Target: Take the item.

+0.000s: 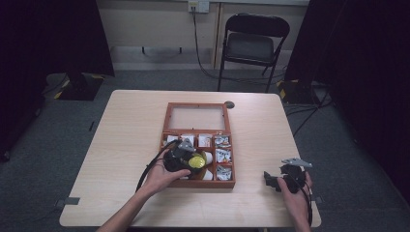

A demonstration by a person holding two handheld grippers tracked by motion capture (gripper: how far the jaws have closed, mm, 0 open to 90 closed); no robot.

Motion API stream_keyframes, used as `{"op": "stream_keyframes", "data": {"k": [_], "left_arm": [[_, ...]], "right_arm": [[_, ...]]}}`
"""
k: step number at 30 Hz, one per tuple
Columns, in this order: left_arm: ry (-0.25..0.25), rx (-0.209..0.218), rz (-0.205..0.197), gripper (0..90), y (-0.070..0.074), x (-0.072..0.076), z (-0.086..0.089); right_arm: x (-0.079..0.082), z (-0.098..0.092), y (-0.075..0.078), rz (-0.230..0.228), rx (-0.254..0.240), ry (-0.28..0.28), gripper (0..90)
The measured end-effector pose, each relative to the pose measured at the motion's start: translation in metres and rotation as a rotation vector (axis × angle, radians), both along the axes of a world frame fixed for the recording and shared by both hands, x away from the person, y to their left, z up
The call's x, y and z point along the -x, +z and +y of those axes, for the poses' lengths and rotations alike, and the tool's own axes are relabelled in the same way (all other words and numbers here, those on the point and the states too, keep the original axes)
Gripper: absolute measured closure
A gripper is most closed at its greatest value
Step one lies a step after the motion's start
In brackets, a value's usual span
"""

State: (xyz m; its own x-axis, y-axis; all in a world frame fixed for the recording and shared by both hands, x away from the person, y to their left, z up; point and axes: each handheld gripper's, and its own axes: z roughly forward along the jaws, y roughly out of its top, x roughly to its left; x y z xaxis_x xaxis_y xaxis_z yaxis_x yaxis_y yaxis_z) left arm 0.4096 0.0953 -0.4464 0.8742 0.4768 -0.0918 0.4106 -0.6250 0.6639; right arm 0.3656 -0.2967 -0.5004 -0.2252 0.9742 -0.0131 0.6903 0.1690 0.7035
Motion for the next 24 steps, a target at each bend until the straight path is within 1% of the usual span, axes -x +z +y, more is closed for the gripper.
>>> {"op": "stream_keyframes", "data": {"k": [3,8,9,10,12,13,14,16,20,24], "left_arm": [[0.001,0.020,-0.004,40.1,0.001,0.002,0.000],[-0.013,0.017,-0.010,40.1,0.003,0.004,-0.001],[-0.009,0.026,-0.013,40.0,0.003,0.005,-0.001],[-0.010,0.028,-0.013,40.0,0.005,0.005,0.000],[0.001,0.050,-0.020,40.0,0.008,0.006,0.001],[0.001,0.050,-0.020,40.1,0.008,0.006,0.001],[-0.002,0.058,-0.028,40.1,0.011,0.006,0.002],[-0.005,0.057,-0.034,40.0,0.013,0.006,0.003],[0.000,0.060,-0.027,40.1,0.012,0.006,0.003],[0.004,0.077,-0.026,40.0,0.014,0.007,0.005]], "right_arm": [[0.000,0.000,0.000,0.001,0.000,-0.001,0.0],[0.000,0.000,0.000,0.001,-0.001,-0.001,0.0],[0.000,0.000,0.000,0.001,-0.001,-0.002,0.0],[0.000,0.000,0.000,0.001,-0.001,-0.002,0.0],[0.000,0.000,0.000,0.002,-0.001,-0.001,0.0],[0.000,0.000,0.000,0.001,-0.001,-0.002,0.0],[0.000,0.000,0.000,0.001,-0.001,-0.001,0.0],[0.000,0.000,0.000,0.001,-0.001,-0.002,0.0],[0.000,0.000,0.000,0.000,-0.001,-0.002,0.0],[0.000,0.000,0.000,0.002,-0.001,-0.002,0.0]]}}
